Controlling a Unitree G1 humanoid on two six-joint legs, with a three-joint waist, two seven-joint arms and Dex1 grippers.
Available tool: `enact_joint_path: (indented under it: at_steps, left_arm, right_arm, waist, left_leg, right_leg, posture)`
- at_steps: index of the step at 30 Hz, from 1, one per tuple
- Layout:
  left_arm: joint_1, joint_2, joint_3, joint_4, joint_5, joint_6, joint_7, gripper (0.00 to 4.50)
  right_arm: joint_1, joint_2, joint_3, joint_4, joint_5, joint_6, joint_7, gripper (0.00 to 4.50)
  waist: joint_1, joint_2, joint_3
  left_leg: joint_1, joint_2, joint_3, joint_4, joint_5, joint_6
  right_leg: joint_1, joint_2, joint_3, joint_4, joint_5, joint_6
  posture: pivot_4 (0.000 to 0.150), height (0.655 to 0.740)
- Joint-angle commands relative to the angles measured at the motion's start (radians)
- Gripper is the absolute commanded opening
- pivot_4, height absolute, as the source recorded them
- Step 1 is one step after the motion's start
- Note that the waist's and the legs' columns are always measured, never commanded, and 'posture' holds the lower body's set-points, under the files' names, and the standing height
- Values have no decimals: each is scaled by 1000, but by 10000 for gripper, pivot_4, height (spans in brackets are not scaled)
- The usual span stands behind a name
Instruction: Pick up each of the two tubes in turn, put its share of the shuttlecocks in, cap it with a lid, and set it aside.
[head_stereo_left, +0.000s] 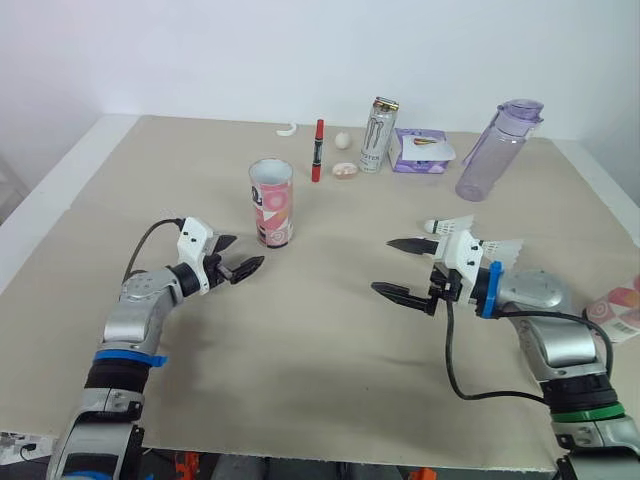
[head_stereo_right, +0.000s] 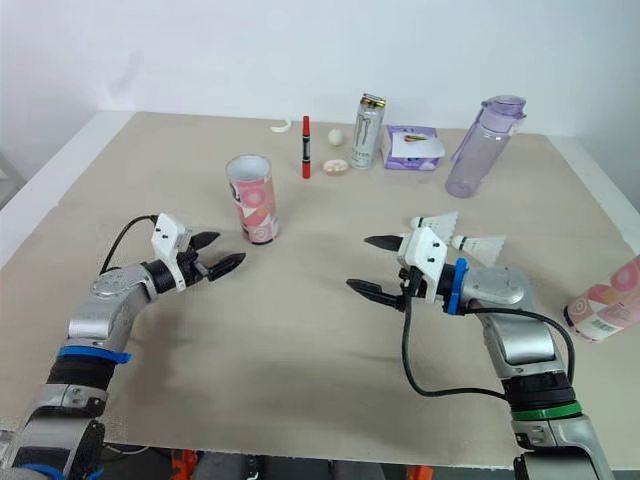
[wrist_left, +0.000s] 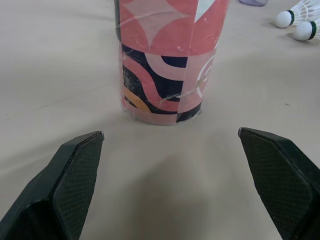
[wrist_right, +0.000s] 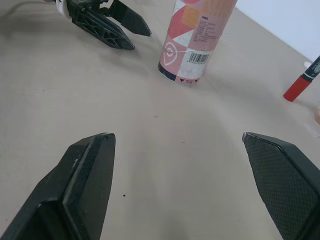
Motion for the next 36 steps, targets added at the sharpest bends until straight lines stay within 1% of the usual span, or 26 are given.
enact_joint_path:
  at_steps: [1,6,12,15,24,31,36]
  left_arm:
    - [-57,6,-8,63,27,-62,-35,45000]
    - [-155,-1,-28,236,77,-150,-66,45000]
    - [-301,-32,-41,467,130,-262,-87,45000]
    - [-350,-45,-42,554,152,-306,-96,45000]
    - [-450,-71,-40,723,207,-390,-91,45000]
    - [-499,-92,-46,793,260,-460,-56,45000]
    - [-527,-113,-29,831,267,-456,-32,45000]
  right_arm:
    - [-9,-1,-14,-42,0,-1,-14,43776]
    - [-6,0,-16,-66,5,23,-28,43776]
    - [-9,9,-13,-96,10,64,-46,43776]
    - [-12,11,-17,-105,10,82,-55,43776]
    - [11,2,-29,-149,9,120,-79,43776]
    - [30,-7,-41,-182,12,143,-96,43776]
    - [47,-10,-49,-209,14,160,-110,43776]
  waist:
    - [0,0,0]
    - [0,0,0]
    - [0,0,0]
    - [0,0,0]
    - [0,0,0]
    - [1,0,0]
    - [1,0,0]
  left_leg:
    - [0,0,0,0,0,0]
    - [0,0,-1,0,0,0]
    - [-1,-1,-2,1,0,0]
    - [-1,-1,-2,1,0,0]
    - [-2,-1,-3,1,0,0]
    - [-2,-1,-3,1,0,0]
    - [-2,-1,-4,1,0,0]
  right_leg:
    - [0,0,0,0,0,0]
    - [0,0,-1,0,0,0]
    - [0,0,-1,0,0,0]
    - [0,0,-1,0,0,1]
    - [0,0,-2,1,0,1]
    - [0,1,-2,1,0,1]
    - [0,1,-2,1,0,1]
  posture:
    - [1500,7400]
    - [1500,7400]
    - [1500,7400]
    - [1500,7400]
    - [1500,7400]
    - [1500,7400]
    - [1500,7400]
